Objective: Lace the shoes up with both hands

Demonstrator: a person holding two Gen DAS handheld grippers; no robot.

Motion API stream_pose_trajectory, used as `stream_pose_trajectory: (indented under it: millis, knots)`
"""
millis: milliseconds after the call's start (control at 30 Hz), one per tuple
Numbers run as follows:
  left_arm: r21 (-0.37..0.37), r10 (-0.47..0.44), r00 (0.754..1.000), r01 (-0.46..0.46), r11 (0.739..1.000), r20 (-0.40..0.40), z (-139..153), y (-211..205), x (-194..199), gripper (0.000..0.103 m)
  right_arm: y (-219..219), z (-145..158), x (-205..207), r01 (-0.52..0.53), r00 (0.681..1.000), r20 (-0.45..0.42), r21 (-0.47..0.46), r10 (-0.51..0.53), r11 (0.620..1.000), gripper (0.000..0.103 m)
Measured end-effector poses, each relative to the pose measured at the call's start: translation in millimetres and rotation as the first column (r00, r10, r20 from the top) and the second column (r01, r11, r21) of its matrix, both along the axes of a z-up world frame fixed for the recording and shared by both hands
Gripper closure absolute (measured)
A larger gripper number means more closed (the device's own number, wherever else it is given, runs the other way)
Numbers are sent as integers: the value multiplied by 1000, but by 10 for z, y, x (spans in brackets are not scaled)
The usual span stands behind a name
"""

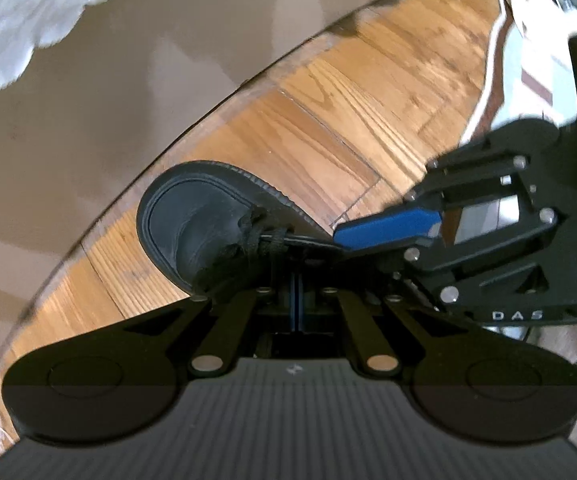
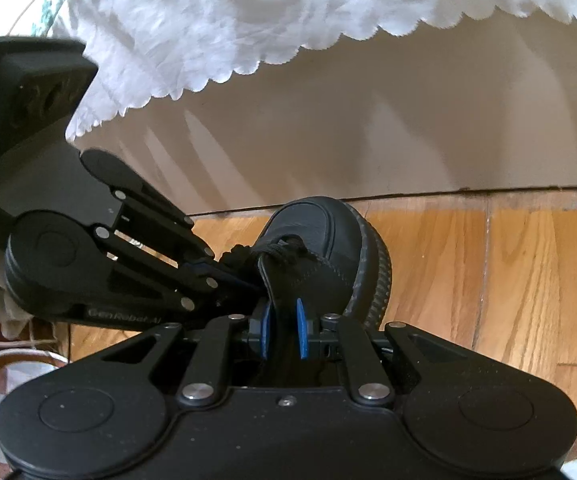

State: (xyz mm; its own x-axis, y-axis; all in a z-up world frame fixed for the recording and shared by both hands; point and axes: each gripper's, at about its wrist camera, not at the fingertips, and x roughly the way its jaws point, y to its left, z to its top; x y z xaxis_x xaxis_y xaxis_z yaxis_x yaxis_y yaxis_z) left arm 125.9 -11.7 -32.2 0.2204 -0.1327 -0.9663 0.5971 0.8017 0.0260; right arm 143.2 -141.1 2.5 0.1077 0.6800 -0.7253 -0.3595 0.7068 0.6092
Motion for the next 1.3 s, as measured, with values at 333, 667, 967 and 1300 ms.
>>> stream_pose_trajectory:
  millis: [333, 667, 967, 1300]
  knots:
    - [-47, 30, 1000, -30, 998, 3, 2, 71, 36, 102, -16, -16, 11, 4, 1000, -13, 11, -4, 1000, 89]
    - [-162, 32, 994, -15, 987, 101, 97, 192, -94, 102, -12, -15, 13, 2, 1000, -13, 9, -2, 1000, 88]
    - [-188, 14, 991, 12, 982, 134, 56, 212, -131, 102, -226, -130, 56, 97, 986, -143, 111, -81, 989, 84]
    - [-225, 45, 985, -7, 974, 166, 14, 296, -178, 102, -447, -365, 94, 348, 908, -340, 283, -246, 894, 80]
